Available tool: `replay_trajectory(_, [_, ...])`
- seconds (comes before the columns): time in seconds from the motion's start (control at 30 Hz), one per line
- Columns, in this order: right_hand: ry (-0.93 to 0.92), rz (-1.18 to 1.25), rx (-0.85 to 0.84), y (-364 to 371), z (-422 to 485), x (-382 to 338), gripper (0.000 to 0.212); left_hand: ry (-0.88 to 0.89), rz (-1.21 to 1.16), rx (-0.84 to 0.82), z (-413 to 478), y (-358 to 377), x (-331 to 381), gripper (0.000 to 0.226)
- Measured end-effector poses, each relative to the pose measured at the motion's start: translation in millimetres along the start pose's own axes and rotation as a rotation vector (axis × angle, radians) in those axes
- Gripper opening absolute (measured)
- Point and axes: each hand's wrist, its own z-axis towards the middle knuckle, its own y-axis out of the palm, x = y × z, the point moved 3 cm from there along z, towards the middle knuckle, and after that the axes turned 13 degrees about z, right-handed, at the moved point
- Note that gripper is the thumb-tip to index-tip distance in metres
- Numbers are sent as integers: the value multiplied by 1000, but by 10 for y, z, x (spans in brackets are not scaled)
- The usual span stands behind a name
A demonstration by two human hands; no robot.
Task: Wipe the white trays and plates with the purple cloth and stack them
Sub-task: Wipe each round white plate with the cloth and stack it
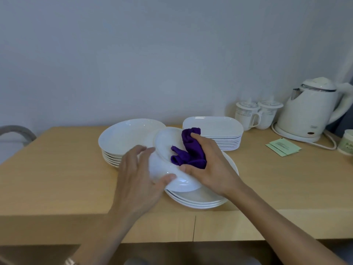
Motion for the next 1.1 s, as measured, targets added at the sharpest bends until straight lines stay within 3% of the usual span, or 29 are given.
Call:
replay_trajectory(0.1, [-15, -35, 20, 4, 42, -14, 64, 59, 122, -213, 28, 175, 57, 126])
replay_trajectory(0.23, [-66, -80, 90, 102, 154, -134, 44, 27, 107, -245, 42, 195, 33, 139])
replay_trajectory(0.37, [-160, -68, -74, 295, 381, -335, 37, 14, 34, -214, 32, 164, 50, 139])
replay_trajectory(0.57, [29, -160, 106, 54, 627, -1, 44, 3, 50, -228, 40, 154, 66, 137])
replay_trajectory(0.8, [-133, -24, -111, 464, 628, -340, 45, -44, -59, -198, 46, 195, 40, 136])
replay_trajectory(0.93, [-134, -73, -53, 461, 1034, -283, 44, -33, -43, -209, 26, 166, 73, 135])
replay_trajectory(1.1, [24, -160, 62, 48, 1053, 51, 53, -17, 6, -206, 25, 154, 57, 134])
